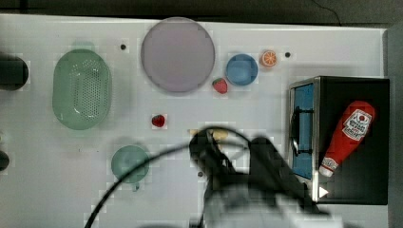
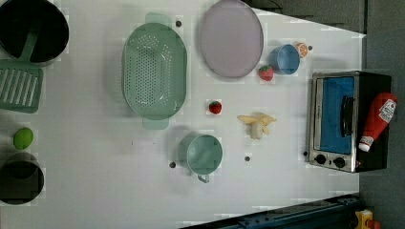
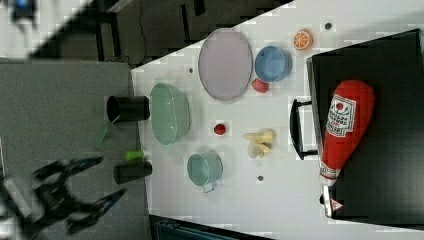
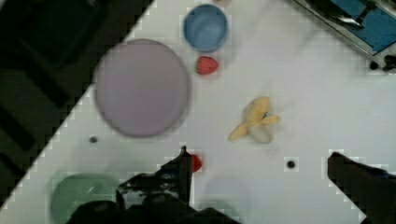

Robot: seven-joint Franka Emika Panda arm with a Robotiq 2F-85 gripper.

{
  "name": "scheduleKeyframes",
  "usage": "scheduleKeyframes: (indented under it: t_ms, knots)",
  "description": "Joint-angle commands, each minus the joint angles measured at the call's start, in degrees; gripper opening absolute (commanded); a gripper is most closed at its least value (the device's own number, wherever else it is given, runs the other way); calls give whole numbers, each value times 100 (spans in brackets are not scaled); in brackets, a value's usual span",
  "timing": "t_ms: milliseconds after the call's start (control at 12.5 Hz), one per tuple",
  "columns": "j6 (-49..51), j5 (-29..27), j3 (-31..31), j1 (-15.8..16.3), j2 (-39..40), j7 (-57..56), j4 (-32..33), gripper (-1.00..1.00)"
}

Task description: Pick banana from table and place on plate.

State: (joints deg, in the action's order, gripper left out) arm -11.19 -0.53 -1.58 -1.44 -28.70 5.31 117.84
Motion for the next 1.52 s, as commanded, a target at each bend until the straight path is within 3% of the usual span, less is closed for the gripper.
scheduleKeyframes:
  t_ms: [80, 720, 1280, 1360, 1520]
  knots:
    - [-950, -88, 146, 38, 1538, 262, 1121, 100]
    - [-4156, -87, 361, 46, 3621, -932, 1976, 100]
    - [-5239, -88, 436, 50, 4788, -932, 2150, 100]
    - [-5377, -88, 455, 52, 4871, -931, 2148, 92]
    - [-5525, -88, 483, 52, 4914, -921, 2170, 42]
